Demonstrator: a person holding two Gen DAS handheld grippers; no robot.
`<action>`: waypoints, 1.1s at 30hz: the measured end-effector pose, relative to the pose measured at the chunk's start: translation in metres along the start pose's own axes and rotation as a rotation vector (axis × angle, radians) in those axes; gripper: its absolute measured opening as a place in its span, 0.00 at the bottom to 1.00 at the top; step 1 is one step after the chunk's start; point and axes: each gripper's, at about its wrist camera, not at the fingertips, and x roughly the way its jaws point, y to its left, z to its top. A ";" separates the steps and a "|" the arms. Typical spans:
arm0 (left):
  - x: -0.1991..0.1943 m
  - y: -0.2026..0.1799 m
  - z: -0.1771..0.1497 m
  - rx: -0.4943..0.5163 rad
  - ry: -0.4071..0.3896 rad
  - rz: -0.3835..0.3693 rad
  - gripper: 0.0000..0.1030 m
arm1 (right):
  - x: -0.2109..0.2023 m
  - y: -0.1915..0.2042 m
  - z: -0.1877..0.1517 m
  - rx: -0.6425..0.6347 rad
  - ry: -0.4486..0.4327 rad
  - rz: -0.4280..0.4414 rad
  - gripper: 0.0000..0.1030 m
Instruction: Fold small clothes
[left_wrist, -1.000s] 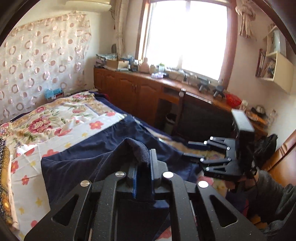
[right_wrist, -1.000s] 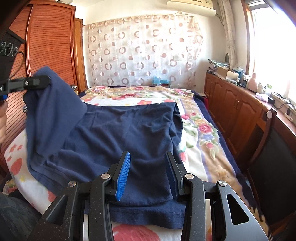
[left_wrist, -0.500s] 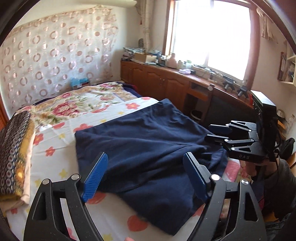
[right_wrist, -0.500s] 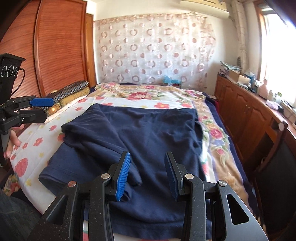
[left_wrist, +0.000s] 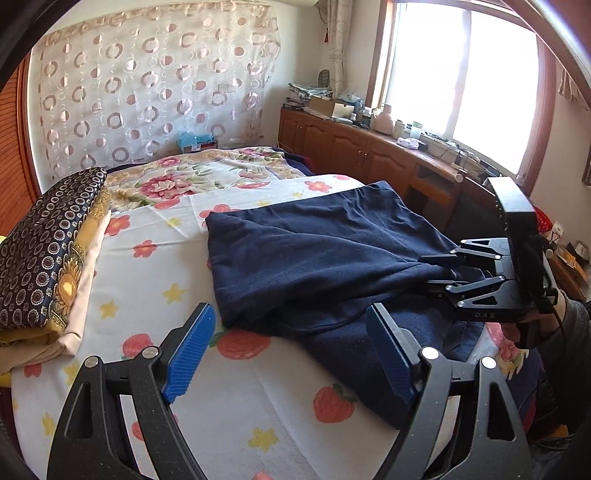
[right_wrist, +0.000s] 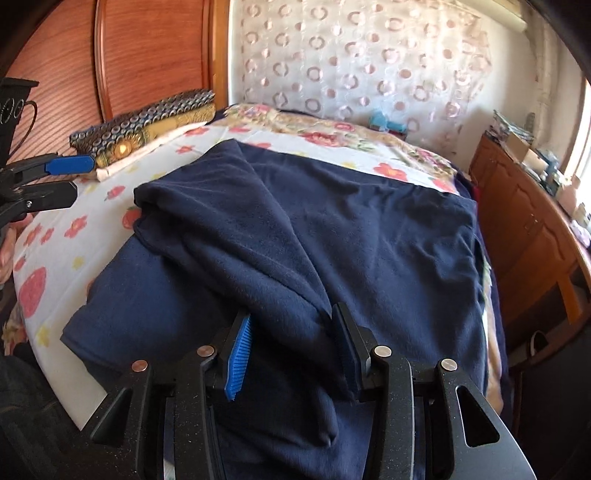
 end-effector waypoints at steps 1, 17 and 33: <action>0.000 0.001 -0.001 -0.003 -0.002 -0.002 0.82 | 0.003 -0.001 0.003 -0.013 0.009 0.002 0.43; -0.007 0.006 -0.003 -0.021 -0.023 0.001 0.82 | -0.080 -0.016 0.024 -0.033 -0.208 -0.055 0.07; -0.013 -0.004 0.000 -0.010 -0.069 0.023 0.82 | -0.074 -0.075 -0.018 0.124 -0.024 -0.147 0.41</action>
